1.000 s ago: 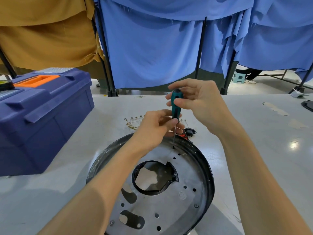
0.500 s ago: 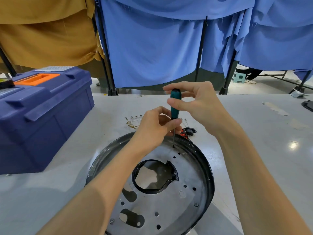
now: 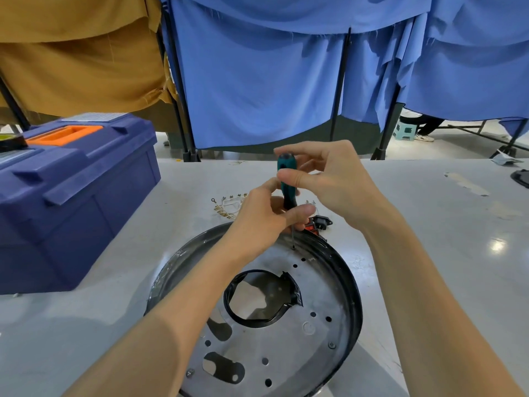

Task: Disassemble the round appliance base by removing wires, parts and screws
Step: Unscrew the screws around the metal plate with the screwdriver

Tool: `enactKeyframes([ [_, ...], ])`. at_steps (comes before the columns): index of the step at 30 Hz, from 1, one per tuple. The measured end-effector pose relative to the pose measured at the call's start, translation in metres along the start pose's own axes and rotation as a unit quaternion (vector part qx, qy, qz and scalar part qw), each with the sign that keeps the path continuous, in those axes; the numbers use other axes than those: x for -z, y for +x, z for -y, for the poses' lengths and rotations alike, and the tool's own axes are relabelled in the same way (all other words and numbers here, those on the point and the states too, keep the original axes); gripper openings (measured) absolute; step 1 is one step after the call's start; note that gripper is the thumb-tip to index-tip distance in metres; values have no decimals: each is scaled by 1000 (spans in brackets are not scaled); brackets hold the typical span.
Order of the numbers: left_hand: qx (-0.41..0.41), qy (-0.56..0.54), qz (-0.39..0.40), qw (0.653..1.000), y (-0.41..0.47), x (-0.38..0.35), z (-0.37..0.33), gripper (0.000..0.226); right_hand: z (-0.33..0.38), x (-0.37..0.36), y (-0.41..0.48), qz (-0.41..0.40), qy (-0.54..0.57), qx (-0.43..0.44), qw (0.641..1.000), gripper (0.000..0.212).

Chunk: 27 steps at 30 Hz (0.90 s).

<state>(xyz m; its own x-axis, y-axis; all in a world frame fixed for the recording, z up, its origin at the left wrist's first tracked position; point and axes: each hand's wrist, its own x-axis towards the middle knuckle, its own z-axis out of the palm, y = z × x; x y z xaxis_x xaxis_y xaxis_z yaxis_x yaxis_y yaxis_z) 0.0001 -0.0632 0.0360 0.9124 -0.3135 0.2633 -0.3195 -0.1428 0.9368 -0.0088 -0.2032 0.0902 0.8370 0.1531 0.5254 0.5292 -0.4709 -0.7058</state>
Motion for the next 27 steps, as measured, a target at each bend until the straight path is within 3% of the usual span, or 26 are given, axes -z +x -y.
enactKeyframes([
  [5,0,-4,2,1000,1,3,0,13,-1,5,1,5,39,-15,999,28],
  [8,12,-5,-11,1000,-1,1,0,17,1,3,0,7,4,3,1000,17],
  [11,17,-3,-21,1000,-1,0,-1,26,0,2,-1,-22,-24,6,999,20],
  [15,9,3,7,1000,-1,0,-1,11,-1,5,1,-37,-7,-8,999,30],
  [18,7,17,-10,1000,0,-1,2,10,0,4,0,-13,1,-3,1000,24],
  [21,13,17,-29,999,0,-2,1,28,0,0,0,-12,-30,11,999,17],
  [24,0,8,-23,1000,1,1,1,9,-2,2,1,-42,-22,3,999,26],
  [27,1,-12,-9,1000,1,1,1,11,-3,8,1,-20,35,-14,999,30],
])
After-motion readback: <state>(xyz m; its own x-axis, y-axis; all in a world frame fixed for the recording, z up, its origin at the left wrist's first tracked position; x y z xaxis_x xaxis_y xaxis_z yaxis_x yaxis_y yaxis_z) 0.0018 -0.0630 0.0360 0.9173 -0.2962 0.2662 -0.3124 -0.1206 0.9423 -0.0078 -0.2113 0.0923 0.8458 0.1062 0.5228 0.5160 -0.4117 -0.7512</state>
